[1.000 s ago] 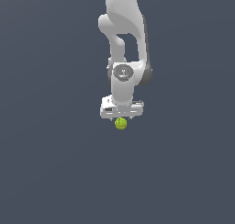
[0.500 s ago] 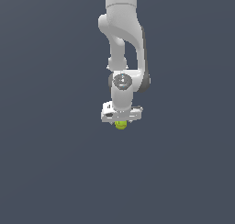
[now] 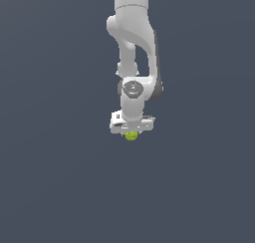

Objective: Pick up the object and move it to a goal position.

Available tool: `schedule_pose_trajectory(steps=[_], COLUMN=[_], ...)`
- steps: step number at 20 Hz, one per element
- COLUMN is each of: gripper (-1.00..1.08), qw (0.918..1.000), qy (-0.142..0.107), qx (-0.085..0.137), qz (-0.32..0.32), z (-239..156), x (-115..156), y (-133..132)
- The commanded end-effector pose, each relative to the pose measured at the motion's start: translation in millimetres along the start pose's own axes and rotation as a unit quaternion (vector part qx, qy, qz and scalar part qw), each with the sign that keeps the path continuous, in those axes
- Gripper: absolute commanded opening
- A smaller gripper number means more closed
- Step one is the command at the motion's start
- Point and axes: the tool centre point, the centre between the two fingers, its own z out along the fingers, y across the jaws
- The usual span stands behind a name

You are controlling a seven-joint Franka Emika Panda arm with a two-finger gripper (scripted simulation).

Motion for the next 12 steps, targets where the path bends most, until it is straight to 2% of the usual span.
schedule_pose_trajectory(steps=[1,12], gripper=[-1.0,-1.0], qw=[1.0,1.0], qy=[0.0,0.0], qx=[0.0,0.0], qz=[0.0,0.0], z=[0.9,-18.3], x=[0.1,-4.4], y=[0.0,-7.3])
